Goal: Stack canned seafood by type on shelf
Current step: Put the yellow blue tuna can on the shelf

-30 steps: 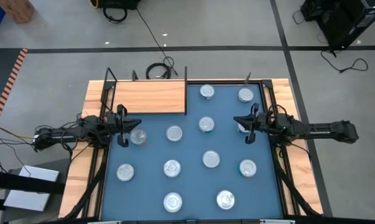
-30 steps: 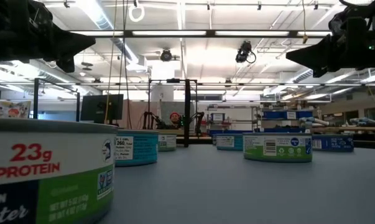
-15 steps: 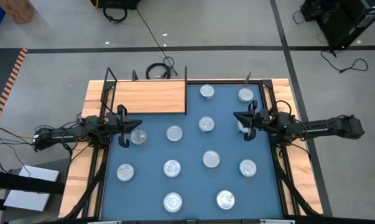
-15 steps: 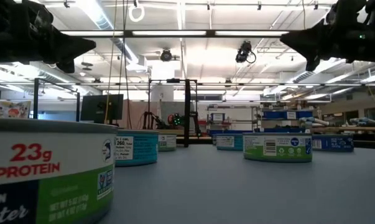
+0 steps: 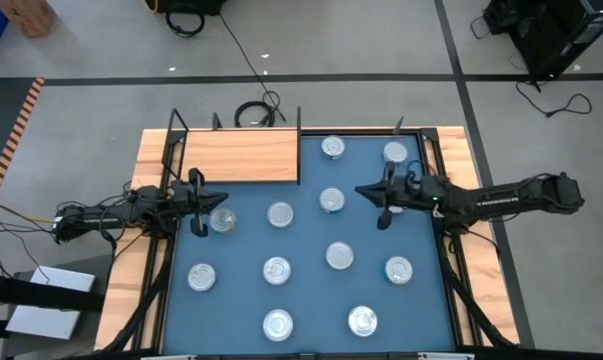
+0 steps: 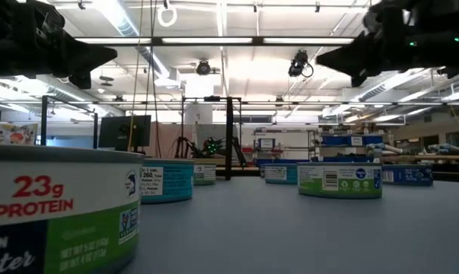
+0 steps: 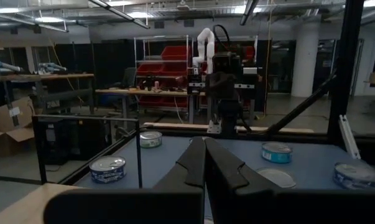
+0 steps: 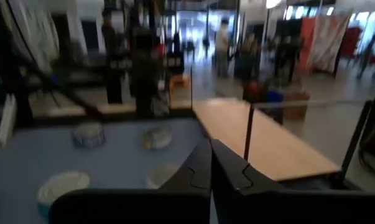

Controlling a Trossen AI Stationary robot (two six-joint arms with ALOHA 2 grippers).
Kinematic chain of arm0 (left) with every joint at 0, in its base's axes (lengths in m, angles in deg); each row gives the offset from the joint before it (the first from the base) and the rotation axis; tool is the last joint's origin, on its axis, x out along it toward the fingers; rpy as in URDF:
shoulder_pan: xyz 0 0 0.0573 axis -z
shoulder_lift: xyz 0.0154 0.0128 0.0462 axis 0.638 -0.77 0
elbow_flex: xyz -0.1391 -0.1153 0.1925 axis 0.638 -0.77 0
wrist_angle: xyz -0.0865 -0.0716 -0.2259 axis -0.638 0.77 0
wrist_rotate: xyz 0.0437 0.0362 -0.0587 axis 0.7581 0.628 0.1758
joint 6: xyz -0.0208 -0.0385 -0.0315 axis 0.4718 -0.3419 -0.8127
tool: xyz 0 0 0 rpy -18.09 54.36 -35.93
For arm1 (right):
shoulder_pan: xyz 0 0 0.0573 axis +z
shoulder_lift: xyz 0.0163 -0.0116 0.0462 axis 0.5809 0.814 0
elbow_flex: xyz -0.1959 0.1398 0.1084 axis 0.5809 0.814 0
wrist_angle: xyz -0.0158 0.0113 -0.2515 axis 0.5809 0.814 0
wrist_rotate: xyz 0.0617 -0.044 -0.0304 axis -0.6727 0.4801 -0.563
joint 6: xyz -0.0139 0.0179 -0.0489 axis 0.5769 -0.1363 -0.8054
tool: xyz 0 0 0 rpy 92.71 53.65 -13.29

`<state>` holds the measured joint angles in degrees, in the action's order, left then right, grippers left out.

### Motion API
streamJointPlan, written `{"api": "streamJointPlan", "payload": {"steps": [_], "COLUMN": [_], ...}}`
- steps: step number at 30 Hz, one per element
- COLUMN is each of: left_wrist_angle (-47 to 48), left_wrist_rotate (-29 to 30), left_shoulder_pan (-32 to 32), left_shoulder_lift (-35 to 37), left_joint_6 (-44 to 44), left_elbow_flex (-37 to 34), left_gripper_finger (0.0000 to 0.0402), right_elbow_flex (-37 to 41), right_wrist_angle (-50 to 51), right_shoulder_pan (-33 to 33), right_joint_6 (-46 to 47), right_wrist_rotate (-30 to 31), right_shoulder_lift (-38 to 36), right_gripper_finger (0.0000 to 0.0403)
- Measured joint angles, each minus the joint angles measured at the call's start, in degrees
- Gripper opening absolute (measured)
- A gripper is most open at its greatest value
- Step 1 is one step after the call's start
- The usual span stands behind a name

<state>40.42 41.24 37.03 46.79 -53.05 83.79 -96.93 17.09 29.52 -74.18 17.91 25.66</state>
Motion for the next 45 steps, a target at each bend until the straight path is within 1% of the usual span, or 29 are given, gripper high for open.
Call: {"api": "streamJointPlan", "payload": {"steps": [6, 12, 16, 19, 23, 27, 31, 33, 38, 45], "left_wrist_angle": [0.58, 2.00, 2.06, 2.09, 2.09, 2.09, 1.78, 1.76, 1.79, 2.07], "left_wrist_rotate": [0.01, -0.01, -0.01, -0.58, -2.65, -3.05, -3.05, -3.05, -3.21, -7.34], "left_shoulder_pan": [0.00, 0.00, 0.00, -0.02, -0.02, 0.00, -0.01, 0.00, 0.00, 0.00], "left_shoulder_lift": [0.00, -0.02, -0.02, -0.02, -0.02, -0.02, -0.02, -0.02, -0.02, -0.47], "left_joint_6": [0.02, 0.01, 0.73, 1.45, 1.80, 1.65, 1.54, 1.54, 1.52, 3.45], "left_elbow_flex": [0.00, 0.00, 0.00, 0.00, 0.00, 0.00, 0.00, 0.00, 0.00, 0.00], "left_gripper_finger": [0.0006, 0.0006, 0.0006, 0.0006, 0.0006, 0.0006, 0.0006, 0.0006, 0.0006, 0.0006], "right_elbow_flex": [-10.48, -19.37, -24.62, -28.09, -31.63, -34.56, -37.73, -38.61, -38.71, -38.71], "right_wrist_angle": [13.76, 26.75, 35.44, 40.35, 42.33, 44.33, 50.93, 53.77, 54.95, 52.95], "right_shoulder_pan": [0.41, 0.41, 0.41, 0.41, 0.41, 0.41, 0.43, 0.63, 1.44, 3.31], "right_joint_6": [0.41, 1.27, 1.38, 1.43, 1.29, 1.76, 1.49, 1.39, 1.17, 1.30], "right_wrist_rotate": [0.33, 1.00, 3.19, 3.58, 3.56, 3.27, 2.84, 2.89, 2.91, 3.02], "right_shoulder_lift": [8.13, 13.43, 17.24, 21.01, 26.34, 31.20, 34.12, 34.67, 36.25, 41.21], "right_gripper_finger": [0.0016, 0.0018, 0.0032, 0.0051, 0.0083, 0.0111, 0.0129, 0.0134, 0.0136, 0.0136]}}
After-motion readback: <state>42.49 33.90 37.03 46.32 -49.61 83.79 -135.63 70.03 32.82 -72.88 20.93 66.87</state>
